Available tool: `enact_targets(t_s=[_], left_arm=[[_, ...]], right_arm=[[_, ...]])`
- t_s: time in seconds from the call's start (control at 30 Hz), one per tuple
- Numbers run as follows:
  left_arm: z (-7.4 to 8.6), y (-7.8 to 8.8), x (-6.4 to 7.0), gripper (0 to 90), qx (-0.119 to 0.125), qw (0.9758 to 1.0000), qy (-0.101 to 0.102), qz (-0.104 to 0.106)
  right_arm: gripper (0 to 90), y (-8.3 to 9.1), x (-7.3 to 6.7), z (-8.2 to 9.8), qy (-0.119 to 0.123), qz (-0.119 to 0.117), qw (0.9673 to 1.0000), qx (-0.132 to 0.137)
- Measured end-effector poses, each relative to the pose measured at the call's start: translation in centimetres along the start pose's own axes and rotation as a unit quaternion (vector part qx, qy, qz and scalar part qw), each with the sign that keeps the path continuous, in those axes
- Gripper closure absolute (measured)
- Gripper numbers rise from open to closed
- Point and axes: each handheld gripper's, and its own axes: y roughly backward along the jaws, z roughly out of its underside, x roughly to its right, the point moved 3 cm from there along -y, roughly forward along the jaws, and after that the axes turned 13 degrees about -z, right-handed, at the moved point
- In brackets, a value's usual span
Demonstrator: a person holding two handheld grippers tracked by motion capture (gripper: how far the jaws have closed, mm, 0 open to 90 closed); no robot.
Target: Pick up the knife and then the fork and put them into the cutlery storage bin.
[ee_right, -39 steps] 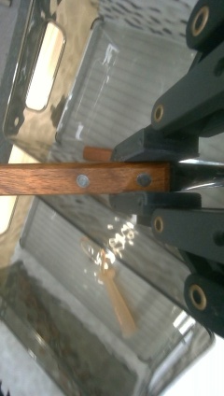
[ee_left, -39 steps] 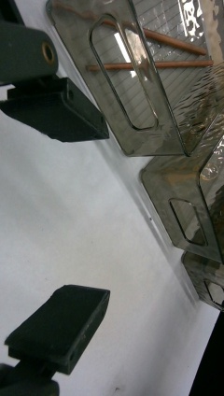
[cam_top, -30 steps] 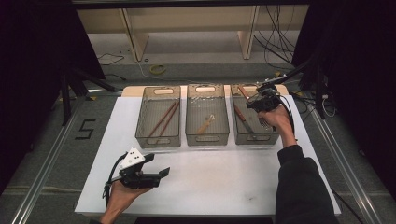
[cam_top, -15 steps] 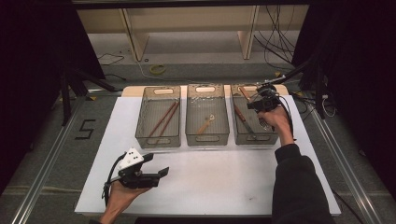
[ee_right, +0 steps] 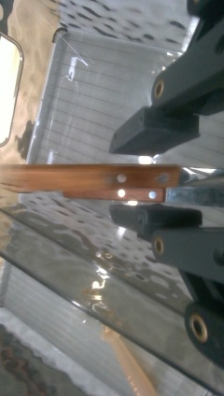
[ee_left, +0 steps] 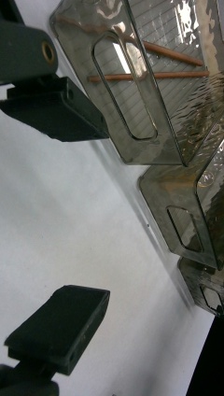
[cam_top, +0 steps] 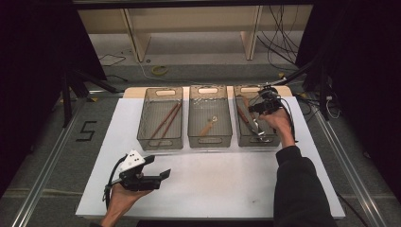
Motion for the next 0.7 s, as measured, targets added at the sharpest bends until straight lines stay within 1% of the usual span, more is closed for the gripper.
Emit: enact_targets(t_s=[0.1,0.17,0.23,0.3,0.37,0.43,0.5,0.7], left_arm=[[0.0,0.0,0.0,18.2,0.001,1.0,-0.001,-0.001],[0.0,0.0,-0.1,18.1,-0.001,1.0,-0.001,0.0],[0.0,0.0,-0.1,18.0,-0.001,1.0,0.0,0.0],[0.0,0.0,-0.2,18.0,0.0,1.0,0.0,0.001],[0.0,0.0,-0.2,18.0,0.0,1.0,0.001,0.001],[0.0,0.0,-0.2,18.0,0.001,1.0,0.003,0.002],[0.0,0.0,-0.2,18.0,-0.001,1.0,0.002,0.003],[0.1,-0.1,-0.2,18.0,0.0,0.9999,0.008,0.008]], right_arm=[[58.3,0.4,-0.2,-0.1,0.0,-0.008,0.9999,0.006],[56.5,0.8,-0.3,0.0,0.002,-0.013,0.9999,0.009],[51.3,1.1,-0.4,0.0,-0.001,-0.018,0.9997,0.015],[49.3,1.5,-0.7,0.2,0.005,-0.024,0.9996,0.017],[45.1,1.9,-1.2,0.5,0.012,-0.031,0.9991,0.026],[42.4,2.3,-1.8,0.8,0.019,-0.04,0.9986,0.03],[39.4,2.7,-2.4,1.3,0.026,-0.043,0.9981,0.035],[34.2,4.4,-5.0,3.2,0.051,-0.065,0.9947,0.061]])
